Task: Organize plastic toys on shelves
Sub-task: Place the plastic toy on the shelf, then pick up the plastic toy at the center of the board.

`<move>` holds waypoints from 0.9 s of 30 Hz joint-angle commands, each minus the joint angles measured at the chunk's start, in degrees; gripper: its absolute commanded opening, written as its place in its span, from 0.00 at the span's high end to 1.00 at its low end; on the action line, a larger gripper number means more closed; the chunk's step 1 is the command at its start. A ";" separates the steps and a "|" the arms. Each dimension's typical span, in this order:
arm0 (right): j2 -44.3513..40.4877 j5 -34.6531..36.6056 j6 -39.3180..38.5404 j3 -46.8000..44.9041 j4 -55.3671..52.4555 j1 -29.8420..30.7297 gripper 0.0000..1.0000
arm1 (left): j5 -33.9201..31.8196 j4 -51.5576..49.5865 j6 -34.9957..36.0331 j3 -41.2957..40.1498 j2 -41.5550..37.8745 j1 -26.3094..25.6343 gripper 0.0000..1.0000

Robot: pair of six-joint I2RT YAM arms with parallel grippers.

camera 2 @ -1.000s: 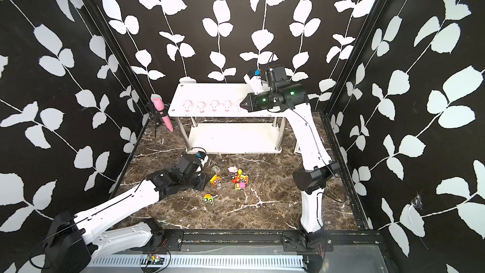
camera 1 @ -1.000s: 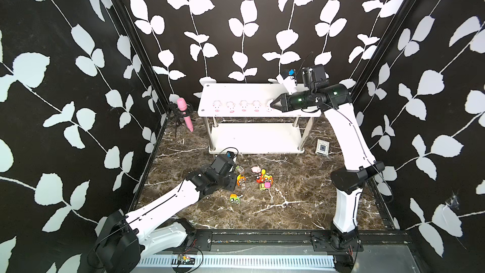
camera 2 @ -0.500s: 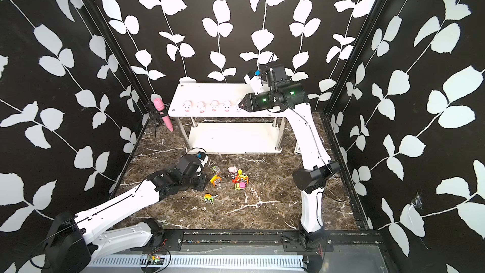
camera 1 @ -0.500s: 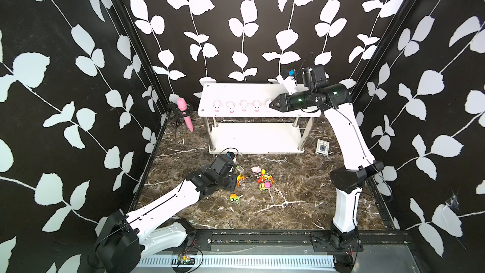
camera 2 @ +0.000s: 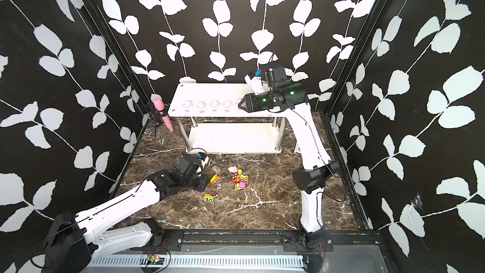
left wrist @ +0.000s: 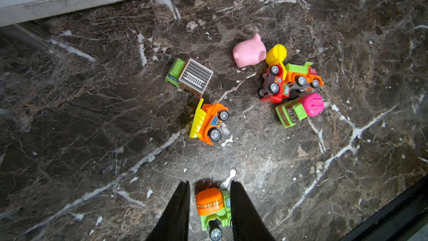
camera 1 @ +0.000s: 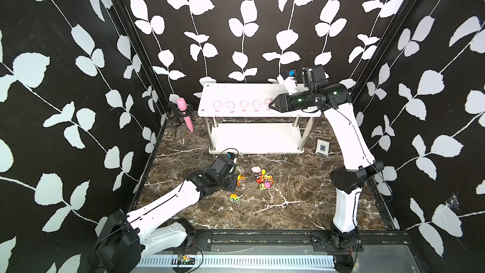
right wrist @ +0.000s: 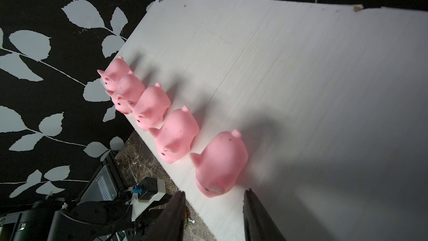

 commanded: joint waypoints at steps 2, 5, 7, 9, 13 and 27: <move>-3.36 1.85 -1.34 0.24 0.37 -0.23 0.56 | 0.49 0.50 -0.27 -0.66 -0.78 0.45 0.68; -7.82 2.28 -2.07 -5.27 2.53 0.17 0.55 | 2.41 1.08 0.91 -0.30 -0.82 0.38 0.68; -11.37 2.95 -2.58 -10.00 4.22 0.88 0.55 | 4.74 1.19 1.70 0.47 -0.40 0.34 0.68; -14.82 3.95 -3.16 -14.98 5.85 1.63 0.55 | 6.27 1.67 1.76 1.18 0.23 0.32 0.68; -22.36 6.31 -2.97 -27.41 10.82 3.29 0.55 | 7.19 4.34 1.97 3.13 2.97 -1.89 0.67; -44.70 12.97 5.17 -71.40 31.42 7.77 0.54 | 3.97 13.05 -0.98 14.56 23.78 -5.17 0.69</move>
